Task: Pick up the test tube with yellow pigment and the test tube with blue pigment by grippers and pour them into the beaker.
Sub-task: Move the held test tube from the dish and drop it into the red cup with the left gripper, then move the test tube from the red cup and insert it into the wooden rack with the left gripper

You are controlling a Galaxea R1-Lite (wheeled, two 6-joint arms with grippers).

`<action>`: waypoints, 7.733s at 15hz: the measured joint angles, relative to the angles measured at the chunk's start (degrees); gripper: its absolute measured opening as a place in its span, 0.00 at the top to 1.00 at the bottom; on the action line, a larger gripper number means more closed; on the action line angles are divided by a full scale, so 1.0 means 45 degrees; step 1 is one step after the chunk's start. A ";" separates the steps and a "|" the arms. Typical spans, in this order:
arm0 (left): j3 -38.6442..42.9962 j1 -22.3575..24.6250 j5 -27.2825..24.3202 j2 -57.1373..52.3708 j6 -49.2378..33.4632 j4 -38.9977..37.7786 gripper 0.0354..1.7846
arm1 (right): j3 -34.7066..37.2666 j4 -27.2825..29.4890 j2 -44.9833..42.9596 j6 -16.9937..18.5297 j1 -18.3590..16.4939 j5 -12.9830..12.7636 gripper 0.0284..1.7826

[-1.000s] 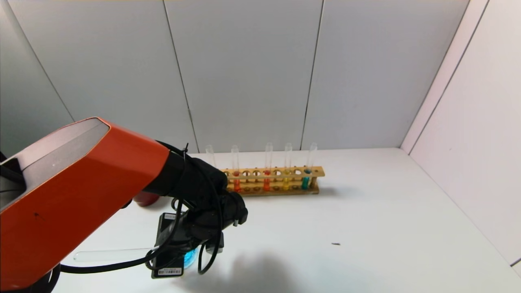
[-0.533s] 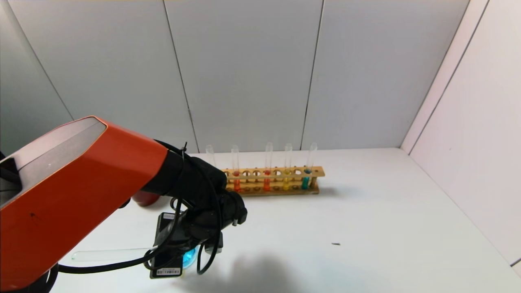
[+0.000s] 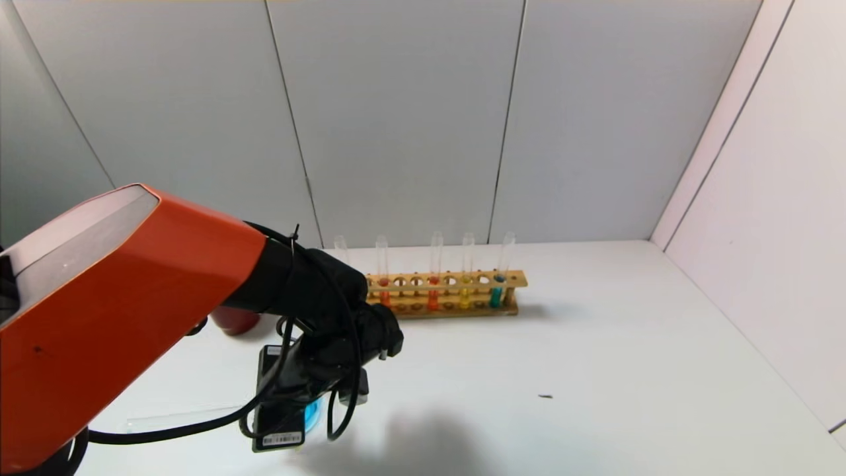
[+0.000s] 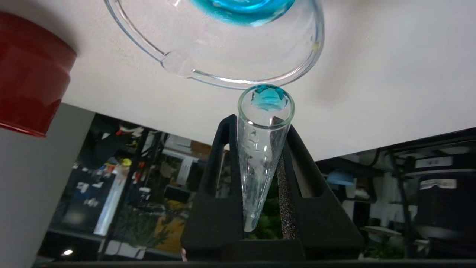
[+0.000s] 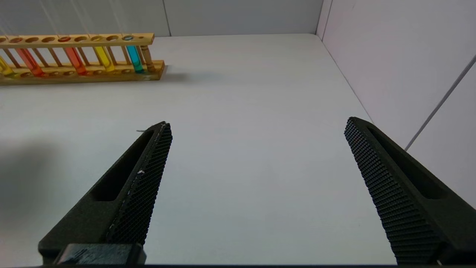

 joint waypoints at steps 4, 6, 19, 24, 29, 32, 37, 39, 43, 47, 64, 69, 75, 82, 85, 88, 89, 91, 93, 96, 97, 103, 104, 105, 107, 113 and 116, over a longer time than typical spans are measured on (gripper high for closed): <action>-0.0019 0.0051 -0.0702 -0.0092 -0.2308 -0.0729 0.84 | -0.0003 0.0000 0.0000 -0.0005 0.0000 0.0000 0.05; 0.0282 0.0116 -0.1094 -0.0455 -0.3405 -0.1268 0.84 | -0.0003 0.0005 0.0000 0.0000 0.0000 0.0000 0.05; 0.2893 0.1718 -0.1168 -0.6052 -0.4416 -0.5629 0.84 | 0.0000 0.0005 0.0000 0.0000 0.0000 0.0000 0.05; 0.3541 0.3175 -0.1268 -0.7387 -0.4567 -0.8346 0.84 | 0.0000 0.0005 0.0000 0.0000 0.0000 0.0000 0.05; 0.3473 0.4743 -0.1341 -0.7751 -0.4451 -1.0487 0.84 | -0.0003 0.0005 0.0000 0.0000 0.0000 0.0005 0.05; 0.3438 0.5396 -0.1482 -0.7279 -0.4405 -1.2164 0.84 | -0.0003 0.0000 0.0000 0.0000 0.0000 0.0000 0.05; 0.2904 0.6385 -0.2032 -0.5795 -0.4391 -1.4385 0.84 | -0.0003 0.0005 0.0000 0.0000 0.0000 0.0000 0.05; 0.2427 0.6824 -0.2105 -0.5050 -0.4405 -1.4818 0.84 | -0.0003 0.0000 0.0000 0.0000 0.0000 0.0000 0.05; 0.1252 0.7266 -0.2143 -0.3468 -0.4391 -1.5850 0.84 | 0.0000 0.0000 0.0000 0.0000 0.0000 0.0000 0.05; 0.0780 0.7314 -0.2086 -0.2316 -0.4416 -1.6498 0.84 | 0.0000 0.0005 0.0000 0.0000 0.0000 0.0000 0.05; 0.2820 0.7217 -0.2064 -0.2116 -0.4454 -1.8451 0.56 | -0.0003 0.0005 0.0000 0.0000 0.0000 0.0000 0.05; 0.3335 0.7033 -0.2062 -0.2744 -0.4478 -1.8454 0.12 | 0.0000 0.0000 0.0000 0.0000 0.0000 0.0005 0.05; 0.5494 0.5581 -0.1739 -0.4429 -0.5242 -1.9573 0.02 | 0.0000 0.0005 0.0000 0.0000 0.0005 0.0000 0.05; 0.8092 0.3646 -0.0336 -0.5085 -0.6759 -2.3040 0.02 | -0.0003 0.0005 0.0000 -0.0005 0.0000 0.0000 0.05; 0.8607 0.3216 -0.0347 -0.5031 -0.7379 -2.3216 0.02 | -0.0003 0.0005 0.0000 0.0000 0.0000 0.0000 0.05; 0.8791 0.2538 -0.0336 -0.4833 -0.7794 -2.3219 0.02 | -0.0003 0.0005 0.0000 0.0000 0.0000 0.0000 0.05; 0.8823 0.2232 -0.0322 -0.4749 -0.7900 -2.3219 0.02 | -0.0003 0.0000 0.0000 0.0000 0.0000 0.0000 0.05; 0.8791 0.1820 -0.0244 -0.4497 -0.8008 -2.3235 0.02 | -0.0003 0.0005 0.0000 0.0000 0.0000 0.0000 0.05; 0.8723 0.1460 -0.0084 -0.4104 -0.8016 -2.3395 0.02 | -0.0003 0.0000 0.0000 -0.0005 0.0000 0.0000 0.05; 0.8306 0.1287 0.0184 -0.3449 -0.7875 -2.4248 0.02 | -0.0003 0.0005 0.0000 0.0000 0.0000 0.0000 0.05; 0.8092 0.1271 0.0203 -0.3286 -0.7824 -2.4254 0.02 | 0.0000 0.0005 0.0000 0.0000 0.0000 0.0000 0.05; 0.6775 0.1471 0.0111 -0.2414 -0.7615 -2.4137 0.02 | 0.0000 0.0000 0.0000 0.0000 0.0000 0.0000 0.05; 0.6659 0.1514 0.0081 -0.2292 -0.7550 -2.4156 0.02 | 0.0000 0.0005 0.0000 0.0000 0.0000 0.0000 0.05; 0.6512 0.1533 0.0070 -0.2159 -0.7531 -2.4167 0.02 | 0.0000 0.0005 0.0000 0.0000 0.0000 0.0000 0.05; 0.6187 0.1587 0.0051 -0.1913 -0.7477 -2.4156 0.02 | 0.0000 0.0005 0.0000 0.0000 0.0000 -0.0005 0.05; 0.5377 0.1967 -0.0444 -0.1271 -0.7206 -2.4154 0.02 | 0.0000 0.0005 0.0000 0.0000 0.0000 0.0000 0.05; 0.5017 0.2067 -0.0612 -0.1024 -0.7163 -2.4132 0.02 | 0.0000 0.0005 0.0000 0.0000 0.0000 0.0000 0.05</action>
